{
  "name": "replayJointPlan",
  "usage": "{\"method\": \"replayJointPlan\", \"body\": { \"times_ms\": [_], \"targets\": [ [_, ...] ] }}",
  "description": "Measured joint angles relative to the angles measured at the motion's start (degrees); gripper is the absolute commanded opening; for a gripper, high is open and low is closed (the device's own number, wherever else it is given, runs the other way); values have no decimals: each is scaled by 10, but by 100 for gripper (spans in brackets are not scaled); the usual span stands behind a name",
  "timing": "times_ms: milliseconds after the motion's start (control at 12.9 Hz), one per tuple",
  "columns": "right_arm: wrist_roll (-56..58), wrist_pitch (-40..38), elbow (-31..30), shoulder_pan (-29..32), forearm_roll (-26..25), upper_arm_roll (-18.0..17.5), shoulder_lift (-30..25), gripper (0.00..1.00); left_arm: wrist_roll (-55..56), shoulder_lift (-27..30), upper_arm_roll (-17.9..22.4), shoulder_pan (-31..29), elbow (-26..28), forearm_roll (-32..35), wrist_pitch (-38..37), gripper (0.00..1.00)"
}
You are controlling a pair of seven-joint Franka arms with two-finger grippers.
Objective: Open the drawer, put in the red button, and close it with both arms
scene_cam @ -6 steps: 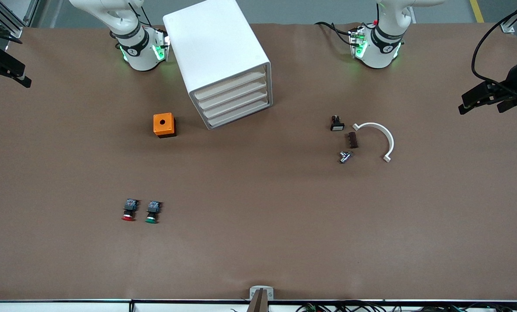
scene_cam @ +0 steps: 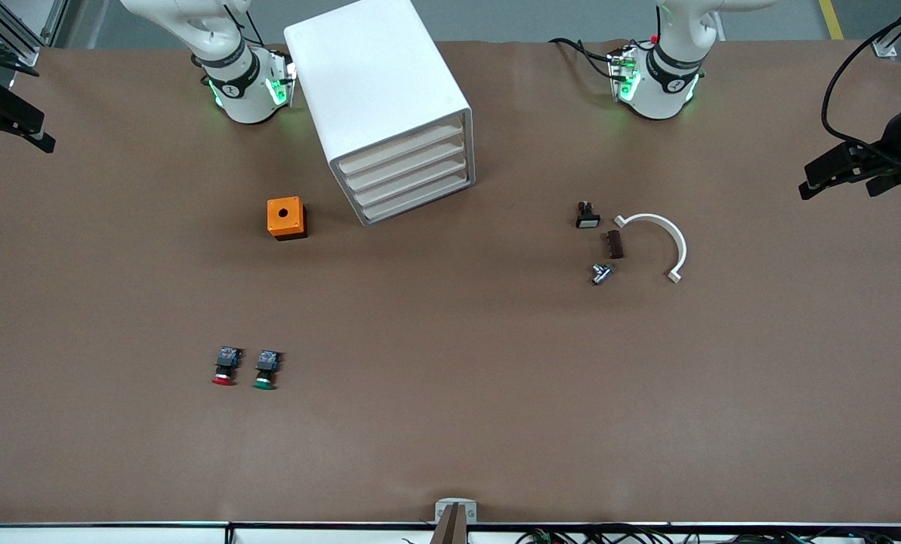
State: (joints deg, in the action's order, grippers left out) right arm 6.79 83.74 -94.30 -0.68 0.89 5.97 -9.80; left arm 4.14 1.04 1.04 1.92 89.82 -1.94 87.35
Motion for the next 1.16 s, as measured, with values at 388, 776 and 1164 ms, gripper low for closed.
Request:
{"method": "replayJointPlan", "body": {
  "times_ms": [388, 776, 1164],
  "targets": [
    [0, 0, 0, 0, 0, 0, 0, 100, 1, -11, 3, -25, 4, 0, 1, 100],
    [0, 3, 0, 0, -8, 1, 0, 100, 1, -88, 3, -25, 4, 0, 14, 100],
    [0, 4, 0, 0, -10, 1, 0, 100, 59, -174, -3, 21, 3, 0, 18, 100]
  ]
}}
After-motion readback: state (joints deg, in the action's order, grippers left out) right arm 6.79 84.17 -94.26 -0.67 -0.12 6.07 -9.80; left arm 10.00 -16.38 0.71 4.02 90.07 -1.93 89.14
